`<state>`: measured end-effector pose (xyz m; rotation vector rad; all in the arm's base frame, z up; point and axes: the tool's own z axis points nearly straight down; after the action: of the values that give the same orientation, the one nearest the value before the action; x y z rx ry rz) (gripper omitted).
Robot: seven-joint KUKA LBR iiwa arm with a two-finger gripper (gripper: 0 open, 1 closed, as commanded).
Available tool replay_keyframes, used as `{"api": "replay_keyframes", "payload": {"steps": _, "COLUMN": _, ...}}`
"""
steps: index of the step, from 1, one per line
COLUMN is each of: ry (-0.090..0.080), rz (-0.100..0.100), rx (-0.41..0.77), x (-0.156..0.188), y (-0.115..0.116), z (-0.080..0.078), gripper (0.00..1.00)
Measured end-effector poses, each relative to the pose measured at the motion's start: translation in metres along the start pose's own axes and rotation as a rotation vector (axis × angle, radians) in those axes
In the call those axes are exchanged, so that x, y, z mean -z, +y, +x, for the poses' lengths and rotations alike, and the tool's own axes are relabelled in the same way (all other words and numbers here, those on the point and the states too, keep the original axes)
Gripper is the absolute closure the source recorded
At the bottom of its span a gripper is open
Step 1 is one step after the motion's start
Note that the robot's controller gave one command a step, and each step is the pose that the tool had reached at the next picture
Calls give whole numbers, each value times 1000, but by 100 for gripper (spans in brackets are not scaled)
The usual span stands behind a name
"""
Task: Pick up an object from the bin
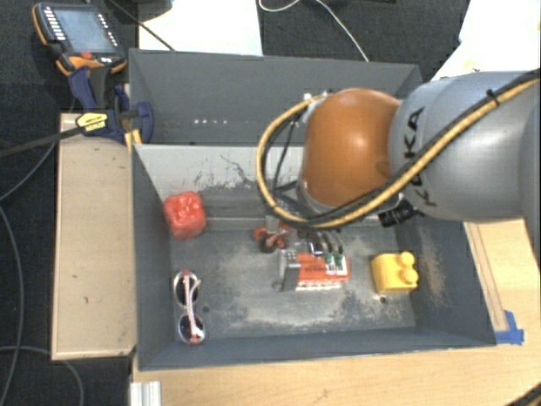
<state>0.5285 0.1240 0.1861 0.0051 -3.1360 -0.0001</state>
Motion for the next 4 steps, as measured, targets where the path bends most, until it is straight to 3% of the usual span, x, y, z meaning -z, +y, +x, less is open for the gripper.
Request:
{"api": "replay_keyframes", "payload": {"steps": 1, "ry": -8, "rz": -1, "rx": -7, "x": 5, "y": -1, "z": -2, "gripper": 0}}
{"api": "replay_keyframes", "payload": {"steps": 2, "ry": -6, "rz": 0, "rx": 209, "x": -95, "y": -93, "z": -27, "gripper": 0}}
{"api": "replay_keyframes", "payload": {"steps": 3, "ry": -17, "rz": -1, "rx": 125, "x": -26, "y": -108, "z": -28, "gripper": 0}}
{"api": "replay_keyframes", "payload": {"steps": 4, "ry": -6, "rz": 0, "rx": 218, "x": -86, "y": -119, "z": -27, "gripper": 0}}
